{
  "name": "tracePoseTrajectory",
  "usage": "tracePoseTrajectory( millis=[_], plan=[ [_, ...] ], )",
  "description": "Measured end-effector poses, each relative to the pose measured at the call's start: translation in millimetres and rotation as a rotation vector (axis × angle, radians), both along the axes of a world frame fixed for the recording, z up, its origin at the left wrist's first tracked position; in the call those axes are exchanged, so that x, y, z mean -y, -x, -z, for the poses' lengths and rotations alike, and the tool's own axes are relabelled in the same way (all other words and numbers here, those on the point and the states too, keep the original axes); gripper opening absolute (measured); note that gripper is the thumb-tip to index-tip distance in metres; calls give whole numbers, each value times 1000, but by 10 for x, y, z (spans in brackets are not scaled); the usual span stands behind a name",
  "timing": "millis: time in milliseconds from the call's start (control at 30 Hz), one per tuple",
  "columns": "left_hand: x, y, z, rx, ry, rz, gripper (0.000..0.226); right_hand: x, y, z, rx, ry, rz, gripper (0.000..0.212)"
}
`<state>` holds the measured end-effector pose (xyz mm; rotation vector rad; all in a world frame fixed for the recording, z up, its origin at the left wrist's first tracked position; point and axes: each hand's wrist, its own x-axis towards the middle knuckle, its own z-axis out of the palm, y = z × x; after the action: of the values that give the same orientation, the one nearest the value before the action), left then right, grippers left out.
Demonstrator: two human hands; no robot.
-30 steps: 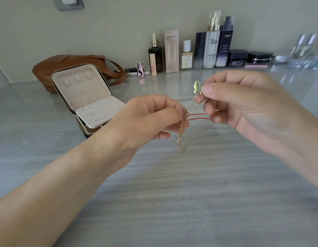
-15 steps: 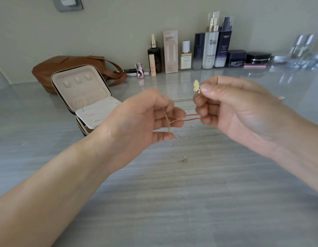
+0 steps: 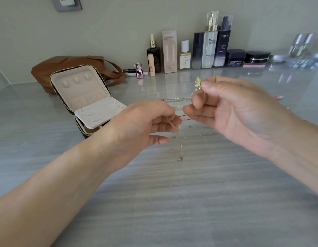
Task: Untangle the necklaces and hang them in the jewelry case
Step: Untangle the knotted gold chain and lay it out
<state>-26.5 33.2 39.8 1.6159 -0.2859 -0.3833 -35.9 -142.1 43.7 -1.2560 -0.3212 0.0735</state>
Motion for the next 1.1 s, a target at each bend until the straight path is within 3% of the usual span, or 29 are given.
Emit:
tracePoseTrajectory(
  millis=[267,333,867,1000,1100],
  plan=[
    [8,-21,-9,-62,60,-51,21,-11,49,-22,-43,104,44,20],
    [9,-12,-27,-77,82,-50,9,-6,59,-37,-57,129,61,19],
    [-2,23,-95,-73,186,-43,9,15,74,-55,15,198,90,19],
    [-3,17,-54,-22,116,1,14,9,64,-54,-4,111,32,17],
    [8,37,-10,92,-89,31,12,40,50,-52,0,51,9,9]
  ],
)
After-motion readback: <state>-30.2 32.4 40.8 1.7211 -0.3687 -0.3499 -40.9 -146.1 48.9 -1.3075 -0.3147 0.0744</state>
